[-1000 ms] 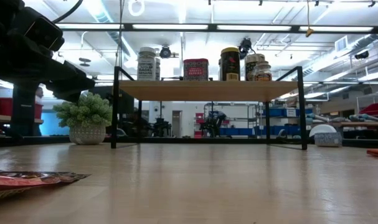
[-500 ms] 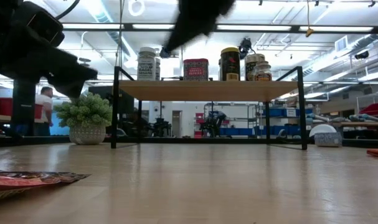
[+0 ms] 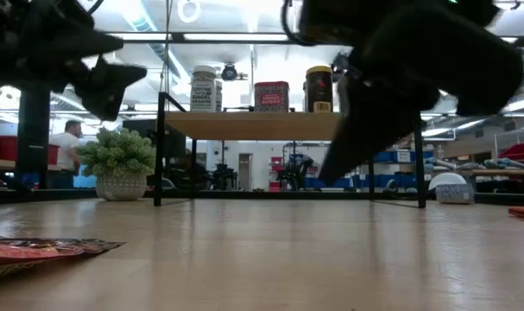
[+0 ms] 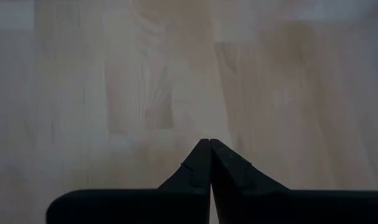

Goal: Shelf spices
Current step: Move the orange seasoning pack to the center of the table

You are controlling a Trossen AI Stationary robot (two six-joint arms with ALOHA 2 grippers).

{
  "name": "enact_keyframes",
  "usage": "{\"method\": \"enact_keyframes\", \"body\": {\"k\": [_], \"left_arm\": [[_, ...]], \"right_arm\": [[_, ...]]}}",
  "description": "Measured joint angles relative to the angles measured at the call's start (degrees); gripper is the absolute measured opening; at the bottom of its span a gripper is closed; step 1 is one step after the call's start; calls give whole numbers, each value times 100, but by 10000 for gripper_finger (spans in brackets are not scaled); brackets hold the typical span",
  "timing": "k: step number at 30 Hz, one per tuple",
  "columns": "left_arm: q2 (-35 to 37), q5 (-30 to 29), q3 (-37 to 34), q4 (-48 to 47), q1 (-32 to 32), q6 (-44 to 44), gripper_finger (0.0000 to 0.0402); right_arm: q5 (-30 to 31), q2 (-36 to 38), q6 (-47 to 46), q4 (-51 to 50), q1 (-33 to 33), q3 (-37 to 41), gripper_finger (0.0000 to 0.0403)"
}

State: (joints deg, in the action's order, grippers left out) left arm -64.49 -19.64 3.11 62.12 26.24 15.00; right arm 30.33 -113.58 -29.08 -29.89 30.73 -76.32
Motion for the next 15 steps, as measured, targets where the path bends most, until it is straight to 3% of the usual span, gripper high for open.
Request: {"method": "enact_keyframes", "body": {"k": [5, 8, 12, 15], "left_arm": [[0, 2, 824, -1049, 0, -348, 214], [0, 6, 1684, -2469, 1, -492, 214], [-4, -202, 3158, -5329, 2, -255, 213], [-4, -288, 4213, -7237, 2, 350, 213]], "right_arm": [[618, 0, -232, 821, 140, 422, 3], [978, 0, -8, 2334, 119, 747, 2], [474, 2, 968, 4726, -139, 1410, 2], [-292, 2, 1157, 5934, -407, 1731, 1]]}}
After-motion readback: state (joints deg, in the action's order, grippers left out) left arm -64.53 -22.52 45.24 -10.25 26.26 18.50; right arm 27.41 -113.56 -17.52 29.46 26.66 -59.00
